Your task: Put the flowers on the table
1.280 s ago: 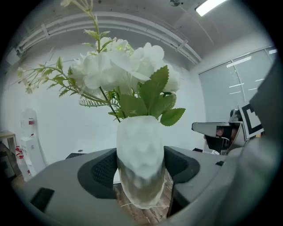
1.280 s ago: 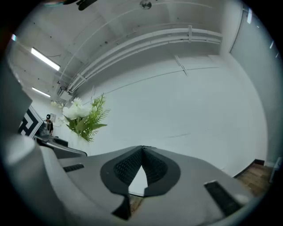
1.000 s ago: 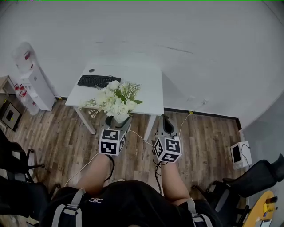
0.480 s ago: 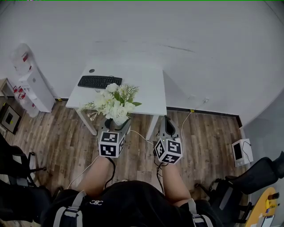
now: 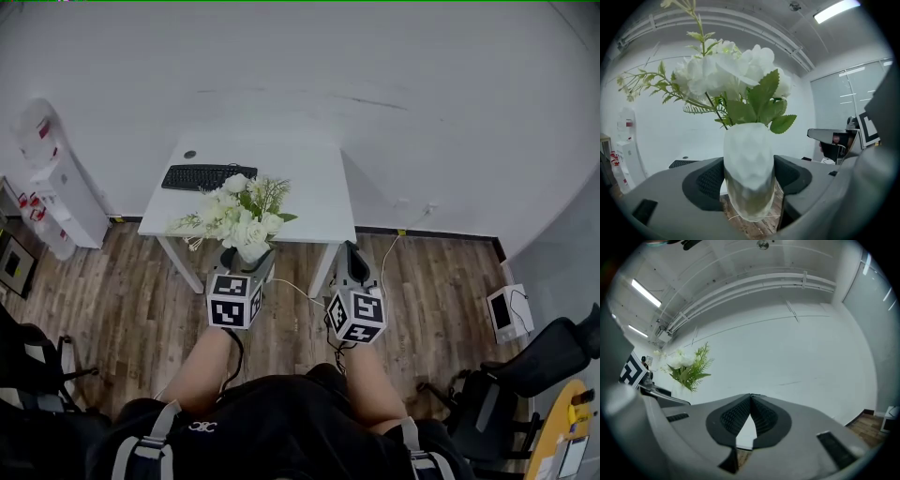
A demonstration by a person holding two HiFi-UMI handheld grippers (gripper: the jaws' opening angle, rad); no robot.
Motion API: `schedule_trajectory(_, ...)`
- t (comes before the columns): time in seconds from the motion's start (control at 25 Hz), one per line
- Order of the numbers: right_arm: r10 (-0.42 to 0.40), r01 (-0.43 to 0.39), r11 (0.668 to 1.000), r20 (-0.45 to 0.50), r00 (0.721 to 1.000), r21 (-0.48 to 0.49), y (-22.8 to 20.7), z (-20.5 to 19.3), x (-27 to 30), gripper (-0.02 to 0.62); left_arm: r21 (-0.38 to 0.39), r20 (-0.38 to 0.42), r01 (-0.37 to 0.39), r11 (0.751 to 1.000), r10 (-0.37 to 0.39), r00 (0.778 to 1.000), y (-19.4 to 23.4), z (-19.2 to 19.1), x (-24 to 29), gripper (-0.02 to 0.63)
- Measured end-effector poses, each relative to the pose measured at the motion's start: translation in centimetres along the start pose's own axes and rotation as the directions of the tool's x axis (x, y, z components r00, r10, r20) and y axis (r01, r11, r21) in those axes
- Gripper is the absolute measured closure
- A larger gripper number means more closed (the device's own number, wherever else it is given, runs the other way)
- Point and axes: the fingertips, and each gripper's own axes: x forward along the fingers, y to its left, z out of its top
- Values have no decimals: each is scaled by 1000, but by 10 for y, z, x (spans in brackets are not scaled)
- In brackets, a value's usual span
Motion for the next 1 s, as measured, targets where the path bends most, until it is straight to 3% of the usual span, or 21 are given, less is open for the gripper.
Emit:
schedule_trajectory(0.36, -22, 22, 1000, 38, 999, -11, -5, 4, 22, 591, 16, 27, 3, 1000, -4, 1000, 16, 7, 18, 265)
schedule_trajectory(1.0, 8, -8, 1000, 43, 999, 5, -81, -6, 153, 591, 27, 28, -20, 999, 19, 999, 22, 31, 156, 265)
